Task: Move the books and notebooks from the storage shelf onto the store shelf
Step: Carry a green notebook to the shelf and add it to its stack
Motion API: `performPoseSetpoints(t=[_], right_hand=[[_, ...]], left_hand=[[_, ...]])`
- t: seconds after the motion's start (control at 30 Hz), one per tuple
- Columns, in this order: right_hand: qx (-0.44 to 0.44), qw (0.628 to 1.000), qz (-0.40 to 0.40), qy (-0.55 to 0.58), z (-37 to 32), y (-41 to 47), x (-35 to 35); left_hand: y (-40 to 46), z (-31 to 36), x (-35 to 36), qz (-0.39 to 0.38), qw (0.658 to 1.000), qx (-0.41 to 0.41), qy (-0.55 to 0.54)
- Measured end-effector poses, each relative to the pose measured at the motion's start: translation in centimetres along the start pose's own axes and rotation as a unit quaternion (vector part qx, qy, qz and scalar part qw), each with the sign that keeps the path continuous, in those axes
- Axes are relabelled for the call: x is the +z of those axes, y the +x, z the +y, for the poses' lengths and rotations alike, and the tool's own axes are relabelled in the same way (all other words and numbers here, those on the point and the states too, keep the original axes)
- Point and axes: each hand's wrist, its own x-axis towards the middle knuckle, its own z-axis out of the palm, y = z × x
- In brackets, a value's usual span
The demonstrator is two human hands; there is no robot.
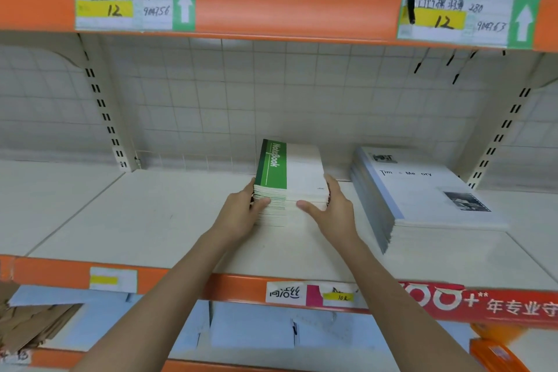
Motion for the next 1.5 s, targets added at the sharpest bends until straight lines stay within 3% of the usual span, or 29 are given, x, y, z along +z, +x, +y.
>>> performPoseSetpoints(t=[0.1, 0.33, 0.57, 0.93, 1.1, 1.5], right_hand=[[-0.002, 0.996, -0.012, 0.089, 1.3, -0.3, 0.2], [-0.007, 0.980, -0.002, 0.201, 1.7, -0.3, 0.7], [0.022, 0.982, -0.058, 0.180, 2.9, 0.3, 0.9], [0.033, 0.992, -0.038, 0.118, 3.4, 0.4, 0.9], [0.044, 0.992, -0.060, 0.099, 3.5, 0.5, 1.0], [0.045, 0.994, -0.034, 0.097, 3.5, 0.8, 0.9]], left_hand=[[-0.9, -0.2, 0.6, -0.006, 0.997, 0.000, -0.077], [-1.4, -0.1, 2.8, 0.144, 0.982, -0.024, -0.120], [-1.7, -0.8, 3.1, 0.094, 0.988, -0.013, -0.121], [-1.2, -1.2, 3.5, 0.098, 0.994, -0.007, -0.047], [-1.3, -1.0, 3.3, 0.040, 0.997, -0.028, -0.061], [-1.1, -0.8, 3.7, 0.081, 0.994, -0.068, -0.038]])
